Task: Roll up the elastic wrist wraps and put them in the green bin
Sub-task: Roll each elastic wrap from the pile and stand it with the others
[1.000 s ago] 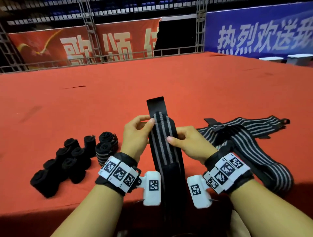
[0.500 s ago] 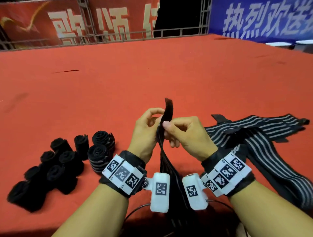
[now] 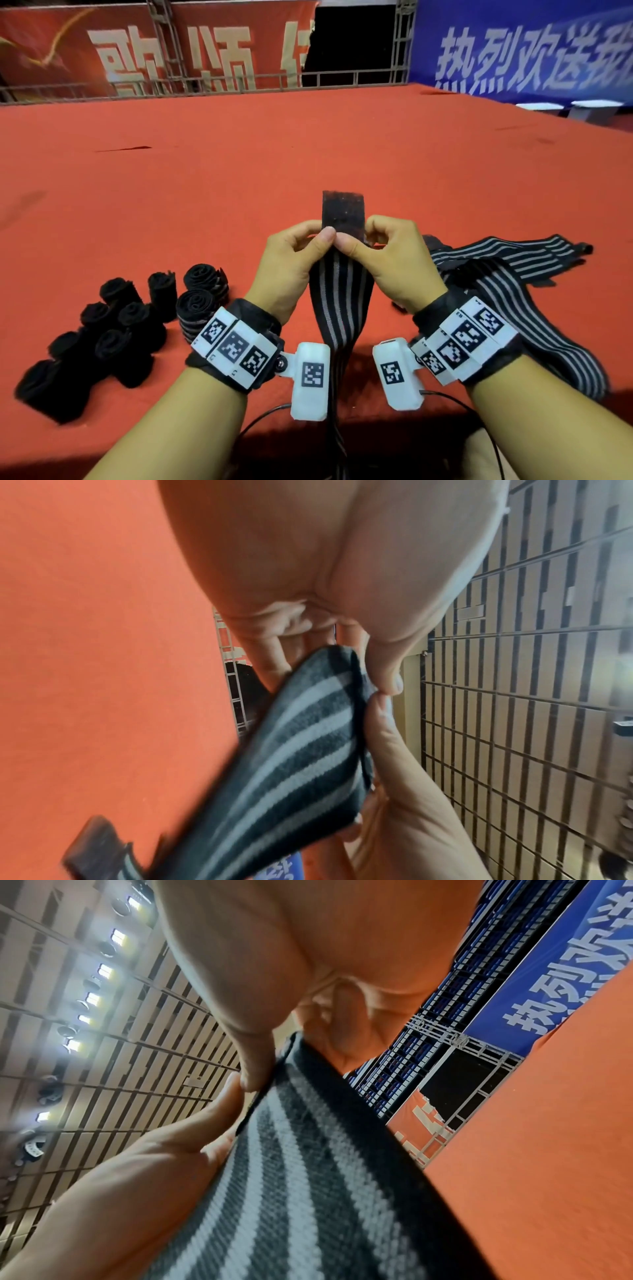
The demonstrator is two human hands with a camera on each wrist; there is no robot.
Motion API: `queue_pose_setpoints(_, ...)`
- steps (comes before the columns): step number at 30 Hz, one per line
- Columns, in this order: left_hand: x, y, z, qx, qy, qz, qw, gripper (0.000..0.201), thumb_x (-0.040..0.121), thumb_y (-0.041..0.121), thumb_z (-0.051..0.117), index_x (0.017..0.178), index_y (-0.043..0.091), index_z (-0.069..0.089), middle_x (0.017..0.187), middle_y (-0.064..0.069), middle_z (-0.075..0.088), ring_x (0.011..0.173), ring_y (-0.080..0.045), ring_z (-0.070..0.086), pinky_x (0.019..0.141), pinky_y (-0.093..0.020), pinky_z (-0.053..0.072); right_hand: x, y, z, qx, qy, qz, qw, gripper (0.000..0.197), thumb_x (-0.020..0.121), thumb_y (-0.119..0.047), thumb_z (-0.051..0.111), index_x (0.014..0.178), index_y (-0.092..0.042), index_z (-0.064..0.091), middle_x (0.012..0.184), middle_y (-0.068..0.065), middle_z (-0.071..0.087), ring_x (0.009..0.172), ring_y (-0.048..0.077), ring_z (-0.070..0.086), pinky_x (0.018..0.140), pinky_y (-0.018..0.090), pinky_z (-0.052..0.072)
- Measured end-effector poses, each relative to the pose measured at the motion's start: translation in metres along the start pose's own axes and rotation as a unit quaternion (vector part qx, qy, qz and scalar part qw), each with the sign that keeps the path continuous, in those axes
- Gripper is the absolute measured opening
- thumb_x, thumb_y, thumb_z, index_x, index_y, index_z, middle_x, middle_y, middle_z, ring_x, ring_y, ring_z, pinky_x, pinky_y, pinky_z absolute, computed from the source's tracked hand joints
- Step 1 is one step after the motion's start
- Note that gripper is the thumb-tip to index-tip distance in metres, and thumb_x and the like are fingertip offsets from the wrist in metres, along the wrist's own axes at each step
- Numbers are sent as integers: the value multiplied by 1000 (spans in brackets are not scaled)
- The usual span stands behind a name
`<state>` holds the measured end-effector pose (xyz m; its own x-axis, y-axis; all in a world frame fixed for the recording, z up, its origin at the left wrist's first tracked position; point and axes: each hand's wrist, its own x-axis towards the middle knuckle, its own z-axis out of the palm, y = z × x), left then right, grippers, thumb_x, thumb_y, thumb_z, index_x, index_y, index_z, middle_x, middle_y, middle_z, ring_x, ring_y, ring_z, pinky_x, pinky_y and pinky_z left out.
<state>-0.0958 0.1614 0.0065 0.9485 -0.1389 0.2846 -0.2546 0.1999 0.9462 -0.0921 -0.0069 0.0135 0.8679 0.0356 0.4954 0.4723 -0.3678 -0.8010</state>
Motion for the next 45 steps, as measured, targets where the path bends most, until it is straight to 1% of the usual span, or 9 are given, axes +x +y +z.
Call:
queue_pose_setpoints(4,-8,11,-4,29,6,14,999,17,95,11,66,110,3,70,109,-18,74,97,-25,70,88,-41,57,-3,-5,-7,47,-43,-7,998,39,78,-49,76,91,-13,74,89,10,75,86,34,70,78,52,57)
queue_pose_setpoints(14,7,-14,-26,73,53,-13,996,12,97,8,64,106,10,71,99,-12,78,91,-22,75,78,-31,59,13,24,2,-51,-99,33,993,19,90,-21,75,74,-27,66,74,-12,68,59,-5,56,70,27,43)
queue_pose_setpoints(20,21,-37,-42,149,68,-33,986,10,95,7,68,101,11,75,101,-11,77,90,-14,71,73,-22,54,33,41,24,-66,-78,64,993,13,94,-23,71,82,-22,67,67,-3,67,41,5,53,58,22,41)
queue_pose_setpoints(25,29,-57,-56,167,122,-48,977,7,93,9,70,96,11,77,97,-10,77,96,-28,72,86,-39,57,49,52,50,-56,-97,83,990,8,95,-18,69,88,-21,70,72,2,73,47,16,68,59,13,49)
queue_pose_setpoints(28,35,-70,-66,181,149,-62,970,10,95,10,69,91,16,76,86,-2,76,69,-15,69,64,-29,54,58,63,68,-22,-102,124,987,9,96,-8,65,92,-15,70,80,11,74,57,18,73,45,20,49)
queue_pose_setpoints(31,39,-84,-72,179,163,-101,965,11,98,9,64,93,13,72,82,-2,71,53,-8,60,54,-23,51,59,77,82,-17,-109,147,983,15,96,-2,62,92,-14,68,85,13,74,64,16,75,57,26,59)
queue_pose_setpoints(39,44,-130,-84,131,136,-182,965,17,98,1,61,91,16,66,87,-6,70,78,-14,71,73,-23,60,45,124,101,-121,-177,192,958,23,86,-11,74,107,-21,71,107,-1,75,94,19,73,96,38,55)
queue_pose_setpoints(42,41,-143,-87,196,112,-193,955,29,84,20,73,111,21,64,115,-1,70,110,-19,67,100,-40,54,35,131,105,-98,-211,218,948,42,84,-6,75,122,-19,62,124,0,68,111,18,69,100,40,54)
queue_pose_setpoints(45,38,-146,-86,207,94,-218,949,64,86,15,76,142,14,45,142,0,52,119,-15,62,104,-35,50,29,134,111,-102,-256,234,932,67,77,-3,81,137,-11,51,140,6,59,128,19,59,106,40,50)
